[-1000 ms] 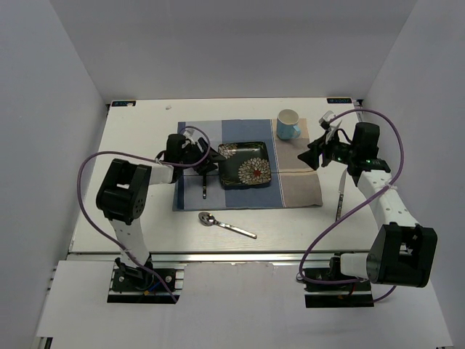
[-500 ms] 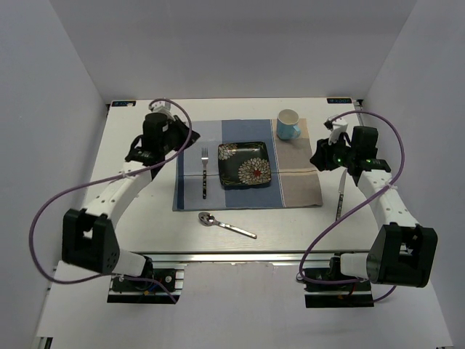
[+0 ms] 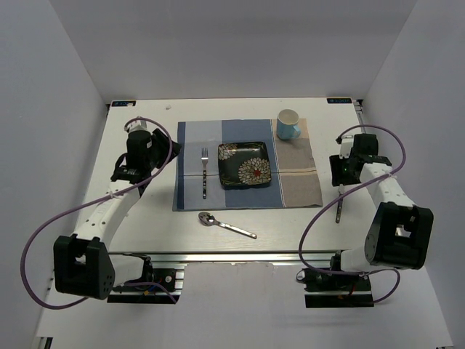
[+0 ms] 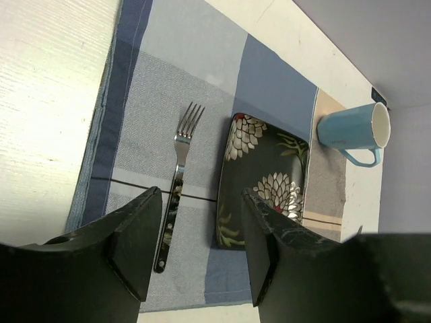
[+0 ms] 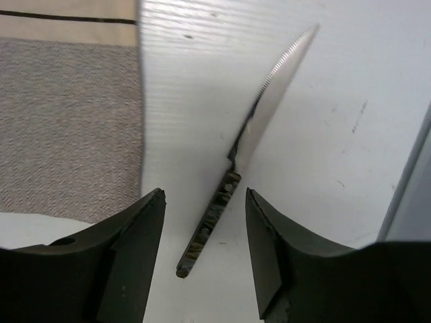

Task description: Set the dinner table for one person

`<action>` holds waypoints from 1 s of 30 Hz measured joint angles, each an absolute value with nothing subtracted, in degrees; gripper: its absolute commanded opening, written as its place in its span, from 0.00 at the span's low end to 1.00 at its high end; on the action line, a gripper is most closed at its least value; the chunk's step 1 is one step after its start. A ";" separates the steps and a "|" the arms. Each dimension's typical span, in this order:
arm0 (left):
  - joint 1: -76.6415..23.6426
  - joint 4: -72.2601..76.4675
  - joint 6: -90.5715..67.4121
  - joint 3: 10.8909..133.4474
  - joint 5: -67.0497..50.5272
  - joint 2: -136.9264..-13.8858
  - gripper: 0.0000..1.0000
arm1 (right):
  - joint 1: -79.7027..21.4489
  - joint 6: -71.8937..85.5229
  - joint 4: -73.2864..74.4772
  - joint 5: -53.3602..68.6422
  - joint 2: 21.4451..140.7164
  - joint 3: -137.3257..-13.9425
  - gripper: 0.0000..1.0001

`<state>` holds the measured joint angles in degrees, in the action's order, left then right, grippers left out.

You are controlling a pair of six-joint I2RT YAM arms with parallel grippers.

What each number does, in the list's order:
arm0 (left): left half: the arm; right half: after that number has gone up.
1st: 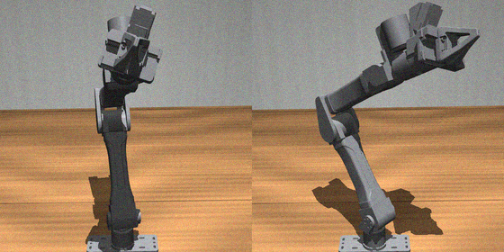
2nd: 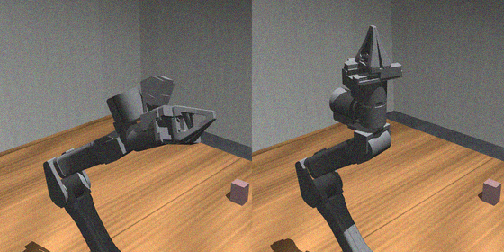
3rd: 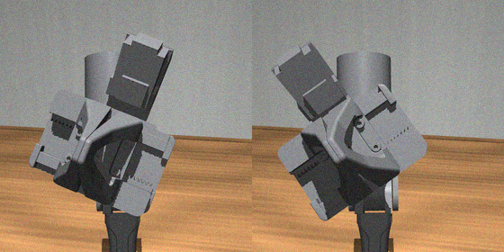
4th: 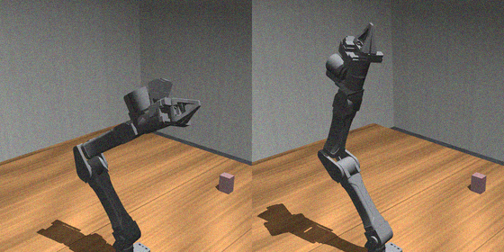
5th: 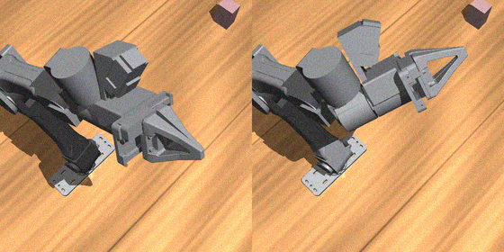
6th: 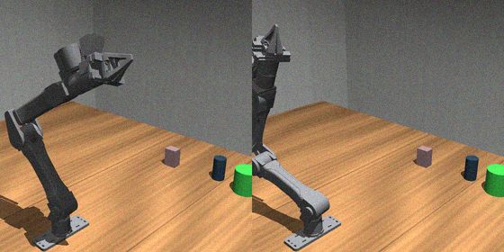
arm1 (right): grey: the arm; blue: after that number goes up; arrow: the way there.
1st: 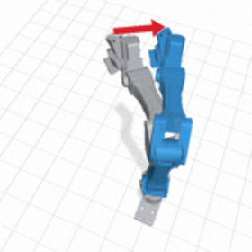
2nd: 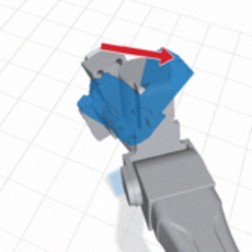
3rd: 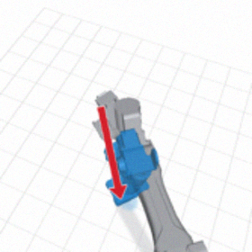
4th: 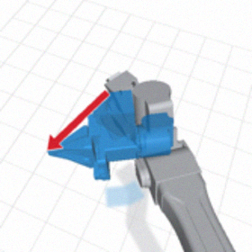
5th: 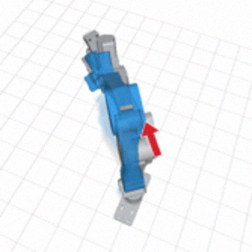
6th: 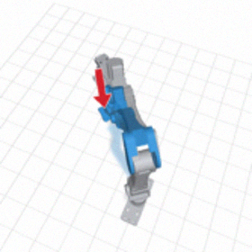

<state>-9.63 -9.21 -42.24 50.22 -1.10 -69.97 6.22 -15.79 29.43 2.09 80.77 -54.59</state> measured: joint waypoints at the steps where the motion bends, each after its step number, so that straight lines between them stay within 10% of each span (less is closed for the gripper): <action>1: -9.45 -9.50 -42.26 50.11 -1.17 -69.97 0.60 | 6.66 -15.75 29.50 1.23 81.21 -54.57 0.58; 30: -8.73 -10.37 -46.78 47.18 0.14 -65.87 0.61 | 10.81 -15.29 27.38 1.30 91.64 -50.83 0.39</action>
